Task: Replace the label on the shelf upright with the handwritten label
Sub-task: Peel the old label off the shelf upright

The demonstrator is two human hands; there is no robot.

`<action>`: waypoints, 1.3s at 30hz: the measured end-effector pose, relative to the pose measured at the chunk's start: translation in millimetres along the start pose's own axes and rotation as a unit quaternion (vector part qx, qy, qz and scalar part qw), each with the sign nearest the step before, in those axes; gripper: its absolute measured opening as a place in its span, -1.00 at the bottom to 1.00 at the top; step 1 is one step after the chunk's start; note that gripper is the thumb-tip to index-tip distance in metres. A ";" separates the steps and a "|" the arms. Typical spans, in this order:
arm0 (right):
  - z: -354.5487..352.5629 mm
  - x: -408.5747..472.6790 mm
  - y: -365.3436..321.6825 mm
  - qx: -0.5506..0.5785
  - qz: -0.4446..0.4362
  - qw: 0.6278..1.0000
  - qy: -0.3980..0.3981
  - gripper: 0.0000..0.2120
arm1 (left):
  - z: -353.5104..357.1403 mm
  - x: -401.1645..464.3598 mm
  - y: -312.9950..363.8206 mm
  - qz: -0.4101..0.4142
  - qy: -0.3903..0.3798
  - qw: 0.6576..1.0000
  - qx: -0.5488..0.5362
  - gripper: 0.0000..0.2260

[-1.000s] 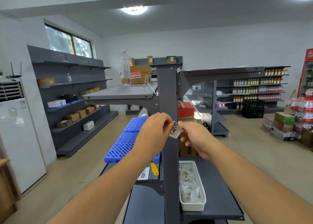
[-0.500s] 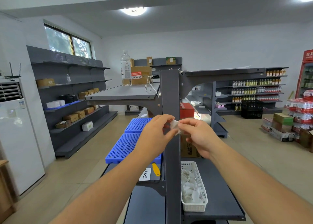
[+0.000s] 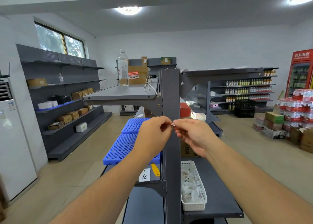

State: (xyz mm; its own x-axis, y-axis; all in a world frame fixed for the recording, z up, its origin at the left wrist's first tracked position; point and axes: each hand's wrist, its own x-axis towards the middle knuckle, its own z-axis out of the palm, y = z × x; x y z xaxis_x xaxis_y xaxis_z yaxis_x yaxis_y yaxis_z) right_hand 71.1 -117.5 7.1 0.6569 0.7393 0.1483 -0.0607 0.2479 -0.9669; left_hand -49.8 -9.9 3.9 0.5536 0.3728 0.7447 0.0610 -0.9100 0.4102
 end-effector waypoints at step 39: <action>-54.2 39.2 82.3 -0.213 -0.033 0.953 0.215 -0.91 | 18.4 -17.2 -66.9 -0.175 0.013 0.964 -0.199 -0.89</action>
State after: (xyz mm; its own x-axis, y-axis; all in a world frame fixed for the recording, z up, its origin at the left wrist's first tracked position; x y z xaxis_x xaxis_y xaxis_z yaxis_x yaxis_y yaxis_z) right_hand 132.7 -102.1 -77.9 0.9017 0.3825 0.2014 0.2412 -0.0587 -0.9687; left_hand -48.1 41.2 -46.0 0.5364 0.6535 0.5341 -0.0863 -0.5870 0.8050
